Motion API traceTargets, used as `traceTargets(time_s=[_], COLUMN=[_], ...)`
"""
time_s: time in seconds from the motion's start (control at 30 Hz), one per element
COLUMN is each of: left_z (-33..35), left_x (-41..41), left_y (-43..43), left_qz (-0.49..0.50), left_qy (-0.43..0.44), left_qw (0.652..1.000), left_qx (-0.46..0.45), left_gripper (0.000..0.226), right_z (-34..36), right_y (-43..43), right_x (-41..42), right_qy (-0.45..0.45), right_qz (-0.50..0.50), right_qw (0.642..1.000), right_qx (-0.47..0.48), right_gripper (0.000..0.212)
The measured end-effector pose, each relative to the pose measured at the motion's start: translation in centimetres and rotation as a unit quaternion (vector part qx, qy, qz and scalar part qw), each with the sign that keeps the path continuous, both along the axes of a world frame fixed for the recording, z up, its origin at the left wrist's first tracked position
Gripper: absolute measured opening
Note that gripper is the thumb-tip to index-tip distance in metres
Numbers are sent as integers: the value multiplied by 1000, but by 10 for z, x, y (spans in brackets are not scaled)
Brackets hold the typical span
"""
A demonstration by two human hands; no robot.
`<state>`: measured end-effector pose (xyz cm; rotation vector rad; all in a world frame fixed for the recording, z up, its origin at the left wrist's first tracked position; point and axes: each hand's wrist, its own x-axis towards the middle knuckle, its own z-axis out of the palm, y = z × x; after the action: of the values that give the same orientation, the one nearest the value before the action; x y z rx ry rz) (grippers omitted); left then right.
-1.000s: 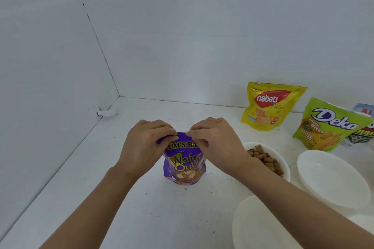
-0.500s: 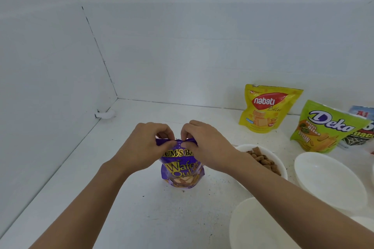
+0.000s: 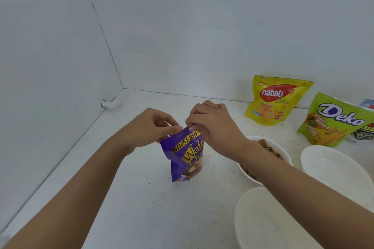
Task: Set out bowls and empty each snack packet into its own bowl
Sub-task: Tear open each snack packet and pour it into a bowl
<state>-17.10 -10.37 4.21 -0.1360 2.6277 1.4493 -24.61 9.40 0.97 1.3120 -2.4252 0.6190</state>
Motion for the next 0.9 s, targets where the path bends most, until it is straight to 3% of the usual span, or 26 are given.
traceTargets(time_s=[0.3, 0.63, 0.9], left_z=[0, -9, -12], left_x=[-6, -6, -4], left_y=[6, 10, 18], left_qz=[-63, -58, -6], left_qy=[-5, 5, 19], left_qw=[998, 998, 999], left_qx=[-20, -13, -50], left_gripper=[15, 23, 20], right_z=[-5, -8, -2], right_y=[-1, 1, -8], right_x=[7, 4, 7], right_qy=[-14, -143, -196], right_qz=[48, 17, -11], right_qw=[998, 984, 977], right_qx=[-47, -110, -88], right_gripper=[11, 11, 13])
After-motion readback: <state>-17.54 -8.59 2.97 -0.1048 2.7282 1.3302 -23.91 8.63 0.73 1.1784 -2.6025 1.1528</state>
